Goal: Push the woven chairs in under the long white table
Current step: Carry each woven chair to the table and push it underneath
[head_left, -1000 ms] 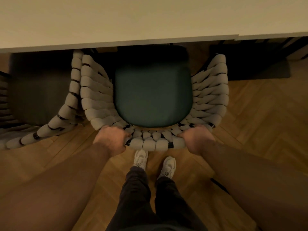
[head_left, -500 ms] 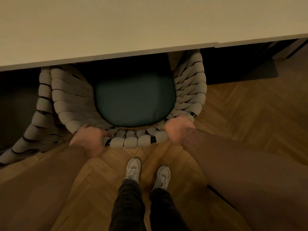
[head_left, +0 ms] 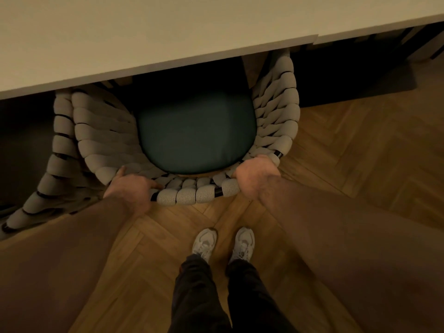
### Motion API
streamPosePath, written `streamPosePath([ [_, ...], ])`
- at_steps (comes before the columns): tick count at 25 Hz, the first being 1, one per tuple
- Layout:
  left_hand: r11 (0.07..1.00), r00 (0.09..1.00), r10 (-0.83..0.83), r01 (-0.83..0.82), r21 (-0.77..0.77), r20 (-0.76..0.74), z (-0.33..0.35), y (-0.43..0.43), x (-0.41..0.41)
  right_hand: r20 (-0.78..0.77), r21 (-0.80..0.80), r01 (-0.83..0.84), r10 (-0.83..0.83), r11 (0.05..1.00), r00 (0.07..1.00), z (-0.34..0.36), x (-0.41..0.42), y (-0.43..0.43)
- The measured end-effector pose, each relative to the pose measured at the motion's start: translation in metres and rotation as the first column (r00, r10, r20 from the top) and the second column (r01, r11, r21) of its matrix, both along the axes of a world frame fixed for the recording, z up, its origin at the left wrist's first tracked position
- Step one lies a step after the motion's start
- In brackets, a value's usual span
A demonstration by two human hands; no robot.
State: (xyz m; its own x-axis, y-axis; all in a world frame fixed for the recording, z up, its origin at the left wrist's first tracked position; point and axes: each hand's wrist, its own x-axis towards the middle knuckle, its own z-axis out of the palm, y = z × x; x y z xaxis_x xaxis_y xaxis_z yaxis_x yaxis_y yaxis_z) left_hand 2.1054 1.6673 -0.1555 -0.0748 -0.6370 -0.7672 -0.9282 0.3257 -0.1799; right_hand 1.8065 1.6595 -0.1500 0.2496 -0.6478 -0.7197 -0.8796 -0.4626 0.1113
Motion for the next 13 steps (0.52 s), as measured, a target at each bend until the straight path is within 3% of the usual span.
streamPosePath([
  [7, 0.995, 0.999, -0.052, 0.05, -0.091, -0.014, 0.0, 0.01, -0.002, 0.074, -0.165, 0.088, -0.076, 0.982, 0.994, -0.003, 0.003, 0.023],
  [10, 0.994, 0.985, -0.054, 0.037, -0.107, -0.162, 0.005, 0.011, 0.011, 0.112, -0.217, 0.166, -0.144, 0.962, 0.983, -0.002, 0.008, 0.043],
  [13, 1.0, 0.944, 0.012, -0.014, -0.003, -0.33, 0.022, 0.008, 0.025, 0.259, -0.123, 0.341, -0.301, 0.932, 0.918, 0.01, 0.007, 0.064],
])
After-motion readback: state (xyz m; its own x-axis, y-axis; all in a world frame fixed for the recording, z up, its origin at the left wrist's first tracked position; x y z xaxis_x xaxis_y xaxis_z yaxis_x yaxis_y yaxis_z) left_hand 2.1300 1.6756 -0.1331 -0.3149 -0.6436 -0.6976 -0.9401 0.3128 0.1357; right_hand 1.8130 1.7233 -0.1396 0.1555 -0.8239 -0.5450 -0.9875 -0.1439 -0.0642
